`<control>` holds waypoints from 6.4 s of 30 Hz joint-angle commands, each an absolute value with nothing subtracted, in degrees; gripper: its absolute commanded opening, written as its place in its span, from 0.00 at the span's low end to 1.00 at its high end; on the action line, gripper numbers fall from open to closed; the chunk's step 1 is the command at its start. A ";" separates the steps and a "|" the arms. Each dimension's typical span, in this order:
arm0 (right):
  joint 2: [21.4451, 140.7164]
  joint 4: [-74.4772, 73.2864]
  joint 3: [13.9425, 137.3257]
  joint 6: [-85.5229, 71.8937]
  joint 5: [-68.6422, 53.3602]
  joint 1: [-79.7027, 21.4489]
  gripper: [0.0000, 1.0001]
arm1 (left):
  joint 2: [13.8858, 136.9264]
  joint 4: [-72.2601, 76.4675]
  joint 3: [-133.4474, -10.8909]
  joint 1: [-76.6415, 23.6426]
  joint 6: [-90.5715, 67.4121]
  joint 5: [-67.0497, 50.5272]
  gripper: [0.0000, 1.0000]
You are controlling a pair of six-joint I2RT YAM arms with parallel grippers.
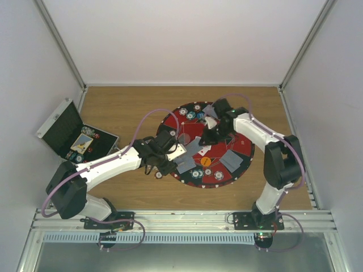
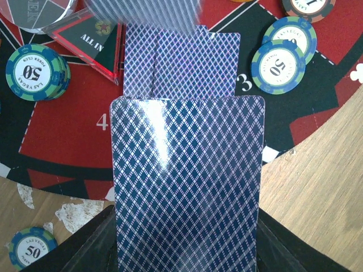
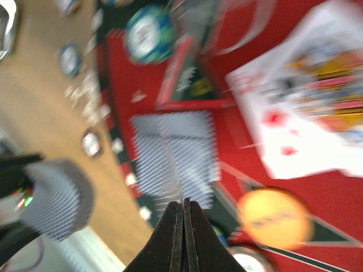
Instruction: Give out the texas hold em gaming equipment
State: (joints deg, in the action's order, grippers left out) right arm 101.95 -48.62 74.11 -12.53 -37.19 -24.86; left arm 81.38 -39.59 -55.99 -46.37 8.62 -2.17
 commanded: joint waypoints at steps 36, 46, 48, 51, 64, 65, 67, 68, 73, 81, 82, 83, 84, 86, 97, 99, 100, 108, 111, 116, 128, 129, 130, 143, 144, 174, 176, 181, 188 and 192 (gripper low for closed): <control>115.32 -65.78 92.18 -34.83 24.64 -31.80 0.01 | 80.60 -36.86 -56.78 -46.58 9.13 -2.68 0.54; 118.62 -61.83 95.00 -34.79 13.05 -31.90 0.01 | 80.42 -37.19 -56.74 -46.58 9.06 -2.58 0.54; 119.08 -61.16 95.09 -34.89 11.28 -31.90 0.00 | 80.39 -37.26 -56.69 -46.58 9.05 -2.69 0.54; 119.98 -60.82 95.84 -34.75 9.66 -31.93 0.01 | 80.58 -37.21 -56.77 -46.58 9.06 -2.71 0.54; 123.49 -59.91 99.18 -33.55 4.46 -31.83 0.01 | 80.51 -37.22 -56.60 -46.58 8.98 -2.73 0.54; 123.61 -59.80 99.27 -33.41 3.91 -31.75 0.00 | 80.51 -37.22 -56.60 -46.58 8.97 -2.74 0.54; 123.90 -59.40 99.54 -33.19 2.75 -31.67 0.01 | 80.46 -37.21 -56.62 -46.58 8.96 -2.85 0.54; 123.92 -59.19 99.77 -33.08 2.19 -31.64 0.01 | 80.50 -37.22 -56.60 -46.58 8.96 -2.82 0.54; 124.27 -57.96 100.54 -32.78 -0.90 -31.20 0.05 | 80.51 -37.35 -56.68 -46.58 8.96 -2.68 0.54; 122.84 -56.55 100.68 -31.98 -4.37 -30.20 0.34 | 80.42 -37.38 -56.71 -46.58 8.87 -2.64 0.54; 122.34 -56.19 100.76 -31.32 -5.00 -30.15 0.38 | 80.47 -37.38 -56.76 -46.58 8.88 -2.66 0.54; 121.79 -55.76 100.68 -30.47 -5.88 -30.07 0.42 | 80.50 -37.40 -56.77 -46.58 8.94 -2.63 0.54; 120.97 -55.05 100.49 -29.36 -6.78 -30.06 0.46 | 80.51 -37.39 -56.82 -46.58 8.96 -2.57 0.54; 118.74 -52.99 99.08 -26.77 -9.53 -30.06 0.52 | 80.49 -37.47 -56.86 -46.58 9.09 -2.41 0.54; 111.29 -50.86 86.45 -13.68 -38.67 -29.53 0.64 | 80.30 -37.50 -56.87 -46.58 8.96 -1.89 0.54; 110.63 -50.93 85.61 -12.33 -42.74 -29.60 0.64 | 80.33 -37.49 -56.87 -46.58 8.96 -2.06 0.54; 110.57 -51.11 85.37 -11.88 -43.78 -29.66 0.64 | 80.33 -37.38 -56.87 -46.58 8.96 -2.15 0.54; 111.37 -52.41 84.87 -9.33 -46.67 -31.03 0.65 | 80.29 -37.38 -56.87 -46.58 9.12 -2.18 0.54; 111.89 -53.04 84.70 -8.37 -46.19 -31.69 0.64 | 80.24 -37.48 -56.87 -46.58 9.06 -2.13 0.54; 112.57 -54.29 84.43 -6.79 -45.58 -32.07 0.62 | 80.31 -37.52 -56.95 -46.58 9.07 -2.02 0.54; 110.42 -50.31 82.79 -10.09 -35.51 -32.45 0.60 | 79.19 -36.64 -55.21 -43.57 6.74 -0.48 0.54; 110.06 -49.82 83.06 -10.50 -33.57 -32.46 0.60 | 79.05 -36.64 -54.98 -42.80 6.58 -0.50 0.54; 109.78 -49.11 83.30 -10.74 -31.72 -32.43 0.60 | 78.87 -36.63 -54.93 -42.00 6.44 -0.52 0.54; 109.68 -46.90 84.28 -11.83 -8.40 -36.50 0.69 | 81.85 -36.43 -55.31 -30.81 3.83 3.50 0.54; 110.04 -47.06 84.61 -12.47 -7.22 -37.20 0.70 | 82.06 -36.50 -55.48 -30.43 3.79 3.70 0.54; 122.41 -52.73 95.10 -31.71 -3.72 -40.77 0.80 | 82.20 -34.17 -54.42 -29.94 3.72 0.09 0.54; 122.73 -52.78 95.47 -33.08 -3.63 -40.94 0.80 | 81.99 -34.07 -54.32 -29.97 3.74 0.09 0.54; 124.04 -54.28 95.93 -35.74 -0.88 -41.89 0.80 | 81.20 -33.94 -54.02 -29.97 3.69 0.09 0.54; 125.02 -54.22 96.50 -37.35 1.28 -42.27 0.78 | 79.68 -33.50 -53.40 -29.97 3.60 0.09 0.54; 125.39 -54.23 96.58 -37.31 1.95 -42.42 0.74 | 79.67 -33.32 -53.35 -29.98 3.56 -1.49 0.54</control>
